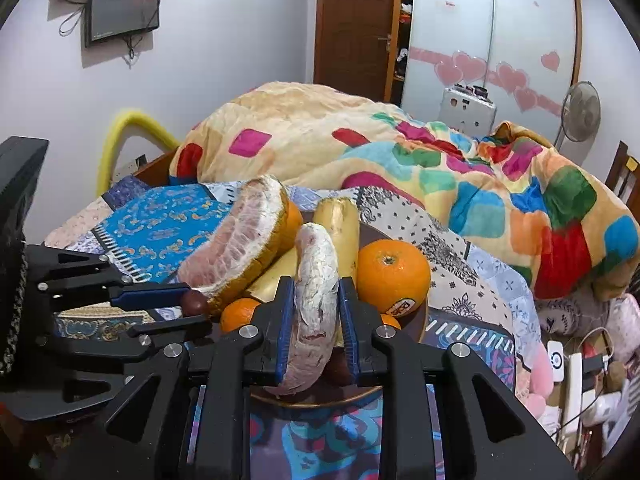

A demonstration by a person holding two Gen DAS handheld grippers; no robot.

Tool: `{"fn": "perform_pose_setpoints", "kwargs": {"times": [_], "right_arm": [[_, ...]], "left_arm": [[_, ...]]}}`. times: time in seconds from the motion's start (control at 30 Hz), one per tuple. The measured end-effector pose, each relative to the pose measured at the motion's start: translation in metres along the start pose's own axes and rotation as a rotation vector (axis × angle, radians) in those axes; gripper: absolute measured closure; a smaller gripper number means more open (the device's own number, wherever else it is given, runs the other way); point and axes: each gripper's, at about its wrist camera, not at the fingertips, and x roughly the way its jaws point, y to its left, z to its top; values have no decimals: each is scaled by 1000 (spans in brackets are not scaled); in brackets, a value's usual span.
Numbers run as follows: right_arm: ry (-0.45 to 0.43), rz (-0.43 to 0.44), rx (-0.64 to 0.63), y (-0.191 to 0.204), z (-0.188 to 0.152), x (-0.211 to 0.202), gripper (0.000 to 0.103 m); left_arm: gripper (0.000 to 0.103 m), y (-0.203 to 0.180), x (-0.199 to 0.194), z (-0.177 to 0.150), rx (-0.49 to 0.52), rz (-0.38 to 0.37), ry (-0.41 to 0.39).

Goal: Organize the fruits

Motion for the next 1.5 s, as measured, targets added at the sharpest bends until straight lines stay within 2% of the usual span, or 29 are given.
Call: {"fn": "perform_pose_setpoints", "kwargs": {"times": [0.1, 0.27, 0.43, 0.63, 0.93, 1.0, 1.13, 1.2, 1.27, 1.33, 1.37, 1.4, 1.5], "right_arm": [[8, 6, 11, -2, 0, 1, 79], [28, 11, 27, -5, -1, -3, 68], [-6, -1, 61, -9, -2, -26, 68], [-102, -16, 68, 3, 0, -84, 68], [-355, -45, 82, 35, -3, -210, 65], [-411, -49, 92, 42, -8, -235, 59], [-488, -55, 113, 52, -19, -266, 52], [-511, -59, 119, 56, -25, -276, 49], [-526, -66, 123, 60, -29, -282, 34], [-546, -82, 128, 63, -34, -288, 25], [-552, -87, 128, 64, -36, -290, 22], [-557, -93, 130, 65, -37, -292, 20], [-565, -103, 133, 68, -43, -298, 10]], "left_arm": [[67, -2, 1, 0, 6, -9, 1], [66, -6, -2, -1, 10, 8, -2], [66, -2, -27, -2, -28, 12, -44], [66, -2, -92, 1, -81, 22, -162], [65, -32, -222, -13, -93, 67, -421], [62, -41, -242, -20, -86, 84, -465], [46, -59, -279, -37, -65, 129, -561], [35, -68, -295, -47, -54, 147, -600], [32, -74, -306, -53, -42, 156, -622], [24, -80, -315, -58, -31, 164, -637], [17, -82, -318, -59, -31, 166, -641], [13, -84, -320, -61, -33, 168, -648], [7, -86, -329, -68, -36, 177, -666]]}}
